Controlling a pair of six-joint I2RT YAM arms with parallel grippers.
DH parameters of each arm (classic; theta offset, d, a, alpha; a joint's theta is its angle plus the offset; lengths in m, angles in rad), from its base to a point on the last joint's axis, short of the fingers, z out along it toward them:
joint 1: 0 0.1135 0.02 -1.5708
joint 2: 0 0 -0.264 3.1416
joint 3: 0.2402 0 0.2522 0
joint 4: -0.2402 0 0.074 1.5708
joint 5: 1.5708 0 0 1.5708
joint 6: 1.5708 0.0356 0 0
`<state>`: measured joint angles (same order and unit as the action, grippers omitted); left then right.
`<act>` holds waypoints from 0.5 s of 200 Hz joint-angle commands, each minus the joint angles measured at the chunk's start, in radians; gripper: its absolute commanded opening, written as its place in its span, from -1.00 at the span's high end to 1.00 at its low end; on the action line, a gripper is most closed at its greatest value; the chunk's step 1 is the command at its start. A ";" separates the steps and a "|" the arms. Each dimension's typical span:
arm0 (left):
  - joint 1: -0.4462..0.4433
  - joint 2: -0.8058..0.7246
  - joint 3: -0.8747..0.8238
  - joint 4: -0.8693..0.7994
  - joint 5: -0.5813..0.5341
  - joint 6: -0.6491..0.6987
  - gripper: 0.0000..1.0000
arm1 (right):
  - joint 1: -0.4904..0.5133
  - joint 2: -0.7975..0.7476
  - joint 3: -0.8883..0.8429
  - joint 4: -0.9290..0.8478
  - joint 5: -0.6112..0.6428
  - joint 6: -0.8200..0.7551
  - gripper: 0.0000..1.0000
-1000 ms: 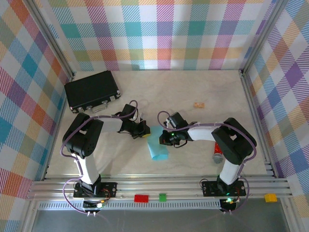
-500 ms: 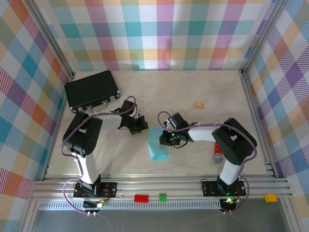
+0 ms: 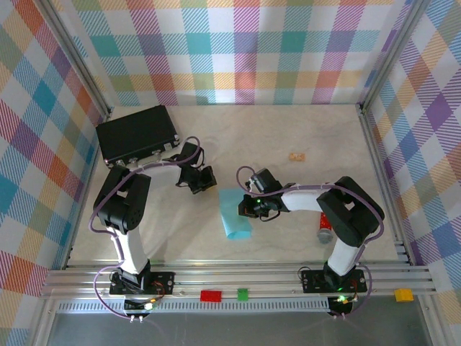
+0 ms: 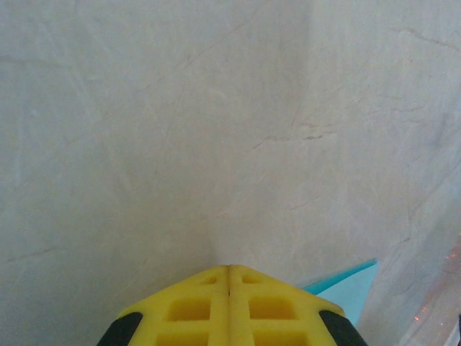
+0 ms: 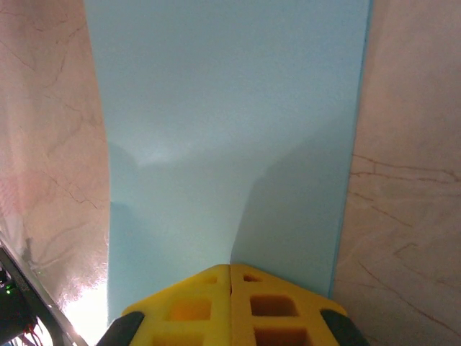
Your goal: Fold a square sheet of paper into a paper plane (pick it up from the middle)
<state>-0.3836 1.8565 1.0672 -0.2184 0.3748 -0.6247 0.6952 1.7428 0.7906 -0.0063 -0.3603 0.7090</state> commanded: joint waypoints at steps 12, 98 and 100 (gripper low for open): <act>-0.024 -0.143 -0.051 -0.036 0.042 -0.008 0.98 | 0.012 0.050 -0.077 -0.182 0.103 0.039 1.00; -0.165 -0.230 -0.289 0.174 0.285 -0.056 0.99 | 0.015 0.045 -0.094 -0.162 0.113 0.072 1.00; -0.165 -0.226 -0.290 0.178 0.288 -0.055 0.98 | 0.015 0.046 -0.095 -0.162 0.114 0.072 1.00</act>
<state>-0.5411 1.6035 0.8024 -0.1146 0.5869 -0.6601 0.7017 1.7325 0.7647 0.0341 -0.3557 0.7719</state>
